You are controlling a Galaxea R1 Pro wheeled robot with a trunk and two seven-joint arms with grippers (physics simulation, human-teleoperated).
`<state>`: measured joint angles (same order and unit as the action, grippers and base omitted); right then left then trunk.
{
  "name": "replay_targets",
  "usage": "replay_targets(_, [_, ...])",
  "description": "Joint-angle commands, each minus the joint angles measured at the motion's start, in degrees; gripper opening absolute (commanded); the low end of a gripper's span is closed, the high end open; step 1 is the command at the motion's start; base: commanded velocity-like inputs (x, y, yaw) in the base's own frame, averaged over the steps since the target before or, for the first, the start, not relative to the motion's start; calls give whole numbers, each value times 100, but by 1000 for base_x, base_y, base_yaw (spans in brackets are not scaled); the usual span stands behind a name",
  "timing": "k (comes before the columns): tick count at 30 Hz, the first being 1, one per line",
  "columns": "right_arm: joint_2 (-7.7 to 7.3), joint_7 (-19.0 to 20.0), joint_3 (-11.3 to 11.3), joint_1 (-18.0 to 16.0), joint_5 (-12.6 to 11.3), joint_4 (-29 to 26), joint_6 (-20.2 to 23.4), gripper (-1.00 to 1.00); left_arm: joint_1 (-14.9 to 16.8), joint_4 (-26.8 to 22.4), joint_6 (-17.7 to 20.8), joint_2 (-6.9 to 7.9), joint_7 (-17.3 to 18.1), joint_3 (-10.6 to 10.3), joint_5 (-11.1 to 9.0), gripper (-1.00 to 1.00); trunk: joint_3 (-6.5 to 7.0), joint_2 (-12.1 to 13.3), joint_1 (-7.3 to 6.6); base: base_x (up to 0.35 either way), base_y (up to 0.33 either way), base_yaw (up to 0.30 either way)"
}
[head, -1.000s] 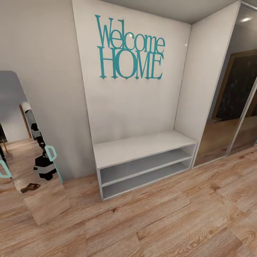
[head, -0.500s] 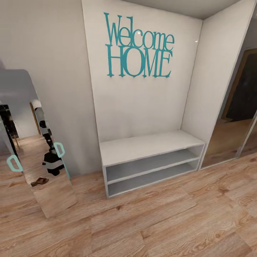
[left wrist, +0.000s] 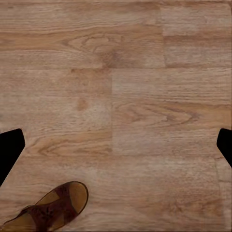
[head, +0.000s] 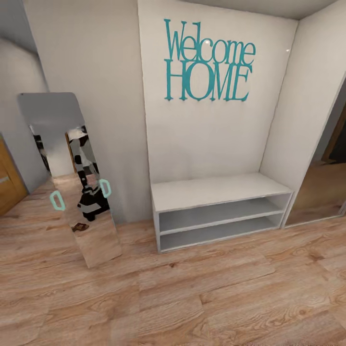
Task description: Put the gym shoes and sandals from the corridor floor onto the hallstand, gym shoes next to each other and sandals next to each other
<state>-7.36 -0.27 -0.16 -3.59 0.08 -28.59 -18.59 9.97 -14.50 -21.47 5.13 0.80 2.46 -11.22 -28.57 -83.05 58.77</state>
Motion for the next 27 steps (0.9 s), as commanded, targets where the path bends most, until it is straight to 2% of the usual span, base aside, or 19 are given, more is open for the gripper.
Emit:
replay_targets(1, [1, -4, -1, -2, 1, 2, -16, 100, 5, 8, -15, -4, 8, 12, -12, 100, -13, -3, -4, -333, 0, 207])
replay_targets(18, [6, -3, -2, -2, -7, 2, -20, 100, 6, 20, -15, -12, 8, 0, -14, 100, -125, -3, -4, -288, 0, 207])
replay_targets(27, [22, -4, 12, -2, -8, 2, -14, 100, 12, 33, -15, -8, 8, 23, -23, 100, -183, -3, -4, -42, 0, 211])
